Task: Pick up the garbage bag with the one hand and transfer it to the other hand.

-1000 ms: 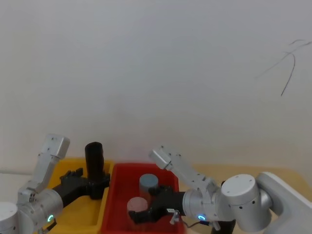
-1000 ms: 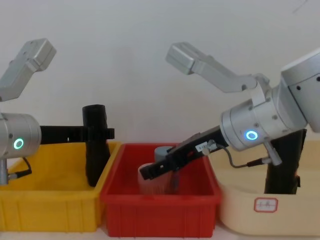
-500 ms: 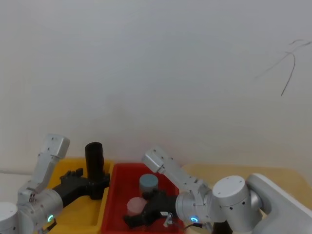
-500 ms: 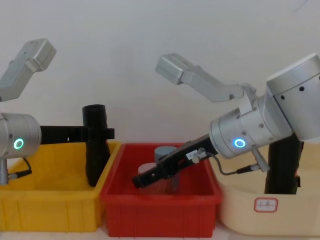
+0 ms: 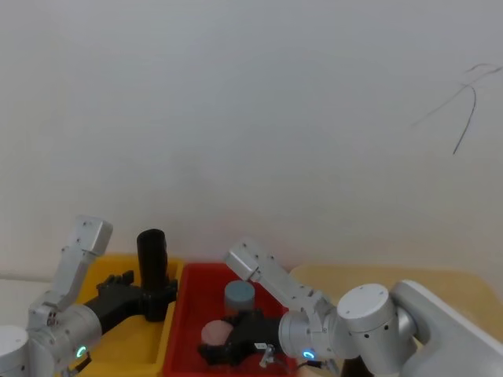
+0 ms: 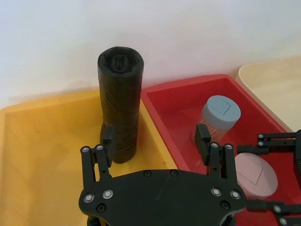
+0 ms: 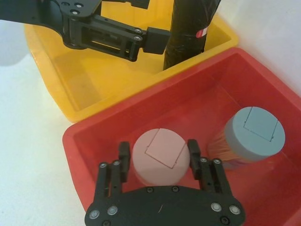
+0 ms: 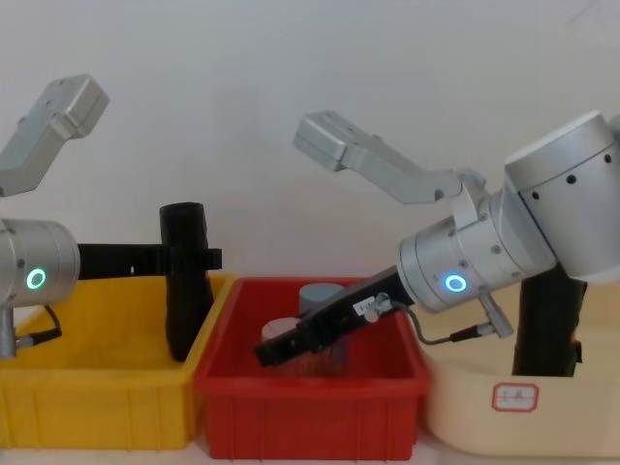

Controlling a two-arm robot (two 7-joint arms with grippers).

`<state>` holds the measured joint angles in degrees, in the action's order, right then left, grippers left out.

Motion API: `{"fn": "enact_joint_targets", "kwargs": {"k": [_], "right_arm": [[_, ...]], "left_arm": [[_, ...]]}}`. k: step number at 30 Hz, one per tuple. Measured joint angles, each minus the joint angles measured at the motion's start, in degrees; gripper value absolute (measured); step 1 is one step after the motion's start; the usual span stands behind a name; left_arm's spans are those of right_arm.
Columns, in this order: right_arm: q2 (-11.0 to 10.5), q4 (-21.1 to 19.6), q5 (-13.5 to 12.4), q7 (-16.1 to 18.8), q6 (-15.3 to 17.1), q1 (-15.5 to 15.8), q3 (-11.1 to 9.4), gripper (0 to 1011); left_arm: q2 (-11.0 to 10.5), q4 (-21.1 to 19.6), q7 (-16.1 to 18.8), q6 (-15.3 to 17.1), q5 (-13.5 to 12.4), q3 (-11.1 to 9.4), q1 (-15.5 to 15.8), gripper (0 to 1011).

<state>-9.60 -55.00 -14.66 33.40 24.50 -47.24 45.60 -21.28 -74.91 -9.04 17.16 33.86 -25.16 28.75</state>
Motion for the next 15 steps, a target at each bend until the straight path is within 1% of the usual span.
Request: {"fn": "enact_joint_targets", "kwargs": {"k": [2, 4, 11, 15], "right_arm": [[0.07, 0.12, 0.04, 0.03, -0.04, -0.01, 0.00, 690], [0.07, 0.12, 0.05, 0.05, -0.04, -0.02, -0.01, 666], [-0.29, -1.03, 0.00, 0.06, 0.00, 0.52, -0.69, 666], [-1.03, -3.24, -0.51, -0.08, 0.18, 1.15, -1.71, 665]], "left_arm": [[0.00, 0.00, 0.00, 0.00, 0.00, 0.00, 0.00, 1002], [0.00, 0.00, 0.00, 0.00, 0.00, 0.00, 0.00, 1002], [0.00, 0.00, 0.00, 0.00, 0.00, 0.00, 0.00, 1002], [0.00, 0.00, 0.00, 0.00, 0.00, 0.00, 0.00, 1002]]}}
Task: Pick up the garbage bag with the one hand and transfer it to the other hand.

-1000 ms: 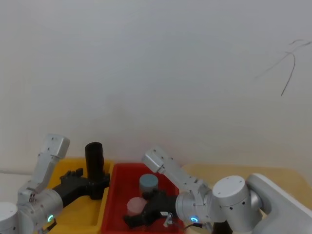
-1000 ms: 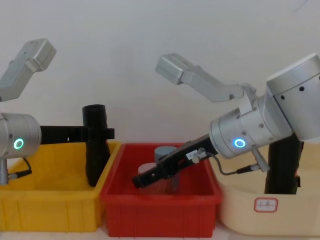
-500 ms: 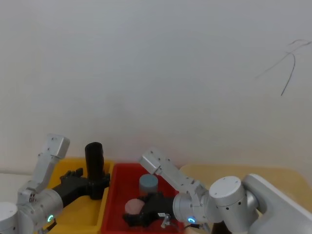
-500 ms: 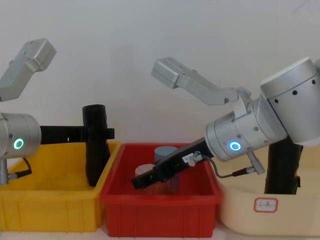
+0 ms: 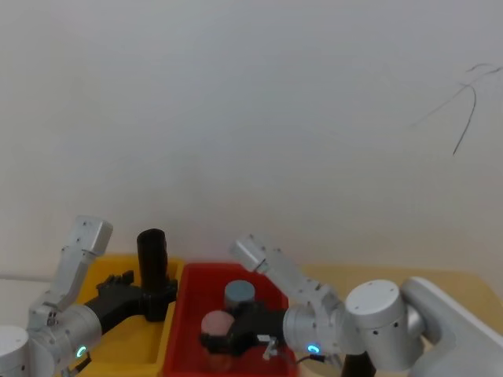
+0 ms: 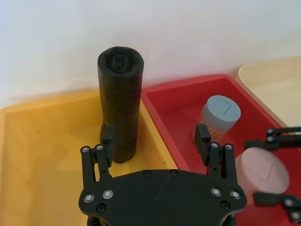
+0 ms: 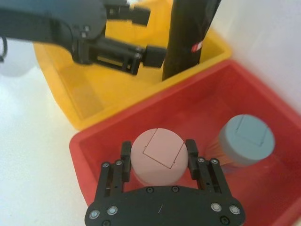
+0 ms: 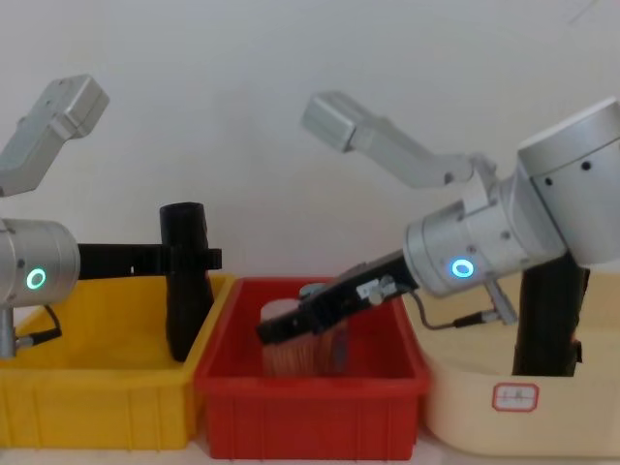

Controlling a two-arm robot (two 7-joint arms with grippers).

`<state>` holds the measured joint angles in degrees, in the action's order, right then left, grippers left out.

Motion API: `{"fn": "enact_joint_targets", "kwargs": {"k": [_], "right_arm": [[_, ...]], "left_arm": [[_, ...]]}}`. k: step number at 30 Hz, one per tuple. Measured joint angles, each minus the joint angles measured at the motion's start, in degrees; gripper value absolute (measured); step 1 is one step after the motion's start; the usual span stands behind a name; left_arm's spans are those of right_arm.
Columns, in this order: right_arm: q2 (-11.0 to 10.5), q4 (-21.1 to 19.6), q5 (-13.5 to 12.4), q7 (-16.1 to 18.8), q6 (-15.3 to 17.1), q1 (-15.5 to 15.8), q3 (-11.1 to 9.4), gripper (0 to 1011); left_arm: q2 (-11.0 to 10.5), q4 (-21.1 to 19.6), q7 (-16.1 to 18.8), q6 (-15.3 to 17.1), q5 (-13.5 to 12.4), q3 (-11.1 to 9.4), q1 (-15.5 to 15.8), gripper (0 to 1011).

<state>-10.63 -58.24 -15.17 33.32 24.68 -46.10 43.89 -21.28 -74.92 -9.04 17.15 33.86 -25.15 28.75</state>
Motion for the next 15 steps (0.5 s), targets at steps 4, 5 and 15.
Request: {"fn": "enact_joint_targets", "kwargs": {"k": [4, 5, 15], "right_arm": [[-0.98, -2.86, -0.65, -0.45, 0.27, 0.57, -1.42, 665], [-1.26, -3.71, -0.84, -0.62, 0.34, 0.72, -1.83, 665], [-4.06, -11.44, -3.03, -2.63, 1.03, 1.22, -6.97, 665]], "left_arm": [[0.00, 0.00, 0.00, 0.00, 0.00, 0.00, 0.00, 1001], [0.00, 0.00, 0.00, 0.00, 0.00, 0.00, 0.00, 1002], [0.00, 0.00, 0.00, 0.00, 0.00, 0.00, 0.00, 1002]]}}
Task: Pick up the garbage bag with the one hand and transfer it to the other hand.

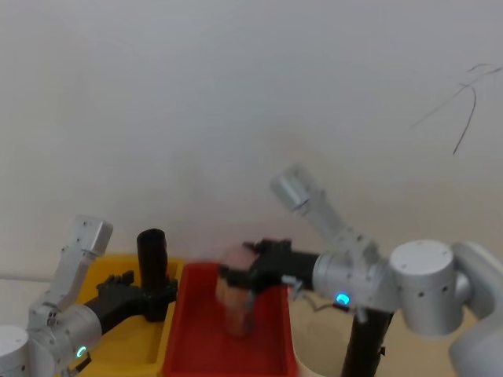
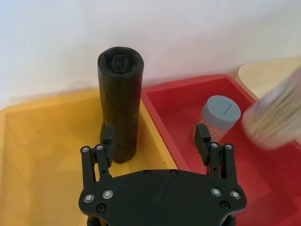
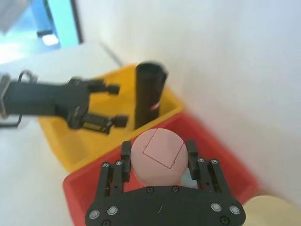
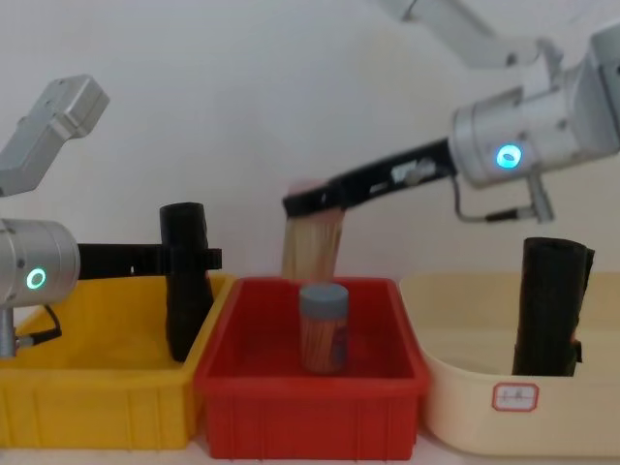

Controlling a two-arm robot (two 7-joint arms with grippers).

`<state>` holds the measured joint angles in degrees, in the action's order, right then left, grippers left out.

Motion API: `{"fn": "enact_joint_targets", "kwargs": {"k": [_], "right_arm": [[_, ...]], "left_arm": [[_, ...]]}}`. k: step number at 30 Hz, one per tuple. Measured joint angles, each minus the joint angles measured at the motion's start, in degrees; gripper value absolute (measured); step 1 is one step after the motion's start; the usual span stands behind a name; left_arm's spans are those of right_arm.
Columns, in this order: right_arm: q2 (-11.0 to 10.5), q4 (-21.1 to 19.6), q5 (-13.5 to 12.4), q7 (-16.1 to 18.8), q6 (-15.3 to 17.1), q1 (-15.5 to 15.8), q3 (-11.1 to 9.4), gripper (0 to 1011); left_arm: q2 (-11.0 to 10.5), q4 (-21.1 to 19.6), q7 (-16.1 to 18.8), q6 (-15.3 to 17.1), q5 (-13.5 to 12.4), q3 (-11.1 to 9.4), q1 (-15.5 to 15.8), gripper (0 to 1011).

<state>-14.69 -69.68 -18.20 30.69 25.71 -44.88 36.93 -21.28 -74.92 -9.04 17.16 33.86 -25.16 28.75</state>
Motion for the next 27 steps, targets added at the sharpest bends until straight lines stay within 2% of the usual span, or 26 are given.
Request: {"fn": "enact_joint_targets", "kwargs": {"k": [5, 14, 19, 27], "right_arm": [[-1.19, -2.13, -0.93, -1.57, 0.05, -0.70, -2.77, 665], [-2.88, -2.35, -1.84, -3.33, -0.25, -1.69, -5.89, 665], [-3.56, -1.42, -2.01, -3.51, 0.01, -1.79, -6.53, 665], [-4.44, 1.02, -1.97, -2.84, 0.76, -1.63, -6.48, 666]], "left_arm": [[0.00, 0.00, 0.00, 0.00, 0.00, 0.00, 0.00, 1002], [0.00, 0.00, 0.00, 0.00, 0.00, 0.00, 0.00, 1002], [0.00, 0.00, 0.00, 0.00, 0.00, 0.00, 0.00, 1002], [0.00, 0.00, 0.00, 0.00, 0.00, 0.00, 0.00, 1002]]}}
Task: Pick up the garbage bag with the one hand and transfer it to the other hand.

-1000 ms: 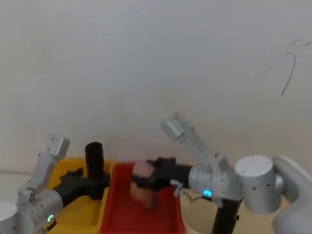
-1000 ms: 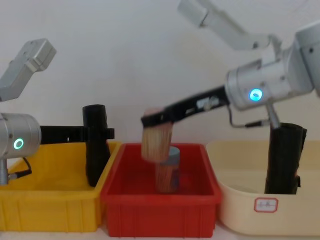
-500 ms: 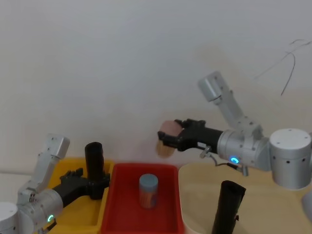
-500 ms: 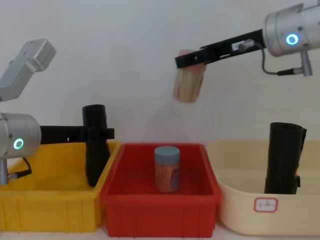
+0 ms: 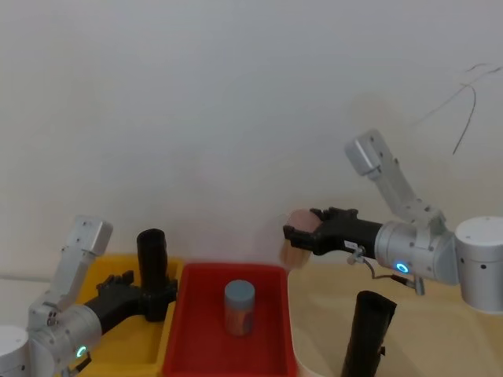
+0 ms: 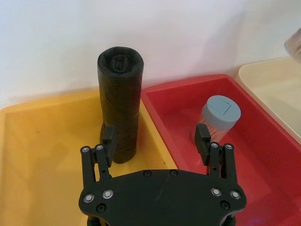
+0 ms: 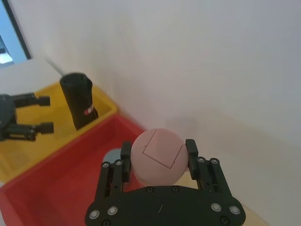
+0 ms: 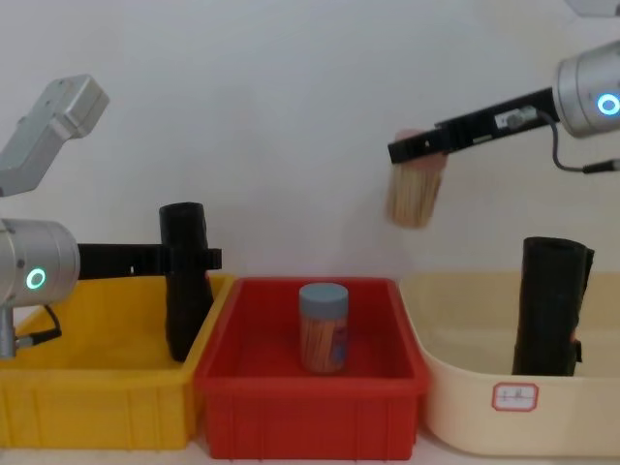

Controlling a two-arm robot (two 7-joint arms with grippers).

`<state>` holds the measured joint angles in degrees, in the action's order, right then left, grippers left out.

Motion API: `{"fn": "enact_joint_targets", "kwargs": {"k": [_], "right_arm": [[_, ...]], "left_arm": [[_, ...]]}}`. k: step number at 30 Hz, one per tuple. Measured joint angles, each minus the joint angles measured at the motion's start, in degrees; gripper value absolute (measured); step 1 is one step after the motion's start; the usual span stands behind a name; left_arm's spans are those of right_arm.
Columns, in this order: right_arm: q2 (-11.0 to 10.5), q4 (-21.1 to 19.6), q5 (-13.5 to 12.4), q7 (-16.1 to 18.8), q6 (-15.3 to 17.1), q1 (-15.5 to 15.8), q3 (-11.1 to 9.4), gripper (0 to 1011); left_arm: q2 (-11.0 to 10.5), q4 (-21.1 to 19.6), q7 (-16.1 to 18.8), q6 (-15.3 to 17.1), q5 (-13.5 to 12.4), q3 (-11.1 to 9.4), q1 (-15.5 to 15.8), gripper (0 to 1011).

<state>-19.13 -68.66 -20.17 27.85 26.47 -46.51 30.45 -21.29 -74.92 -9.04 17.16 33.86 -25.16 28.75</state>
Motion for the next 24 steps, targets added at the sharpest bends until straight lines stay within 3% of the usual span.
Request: {"fn": "enact_joint_targets", "kwargs": {"k": [14, 24], "right_arm": [[-0.64, 3.33, 0.65, 1.26, -0.02, 0.18, 0.22, 666], [-0.80, 4.15, 0.83, 1.58, -0.12, 0.22, 0.23, 935]], "left_arm": [[0.00, 0.00, 0.00, 0.00, 0.00, 0.00, 0.00, 1002], [0.00, 0.00, 0.00, 0.00, 0.00, 0.00, 0.00, 1002]]}}
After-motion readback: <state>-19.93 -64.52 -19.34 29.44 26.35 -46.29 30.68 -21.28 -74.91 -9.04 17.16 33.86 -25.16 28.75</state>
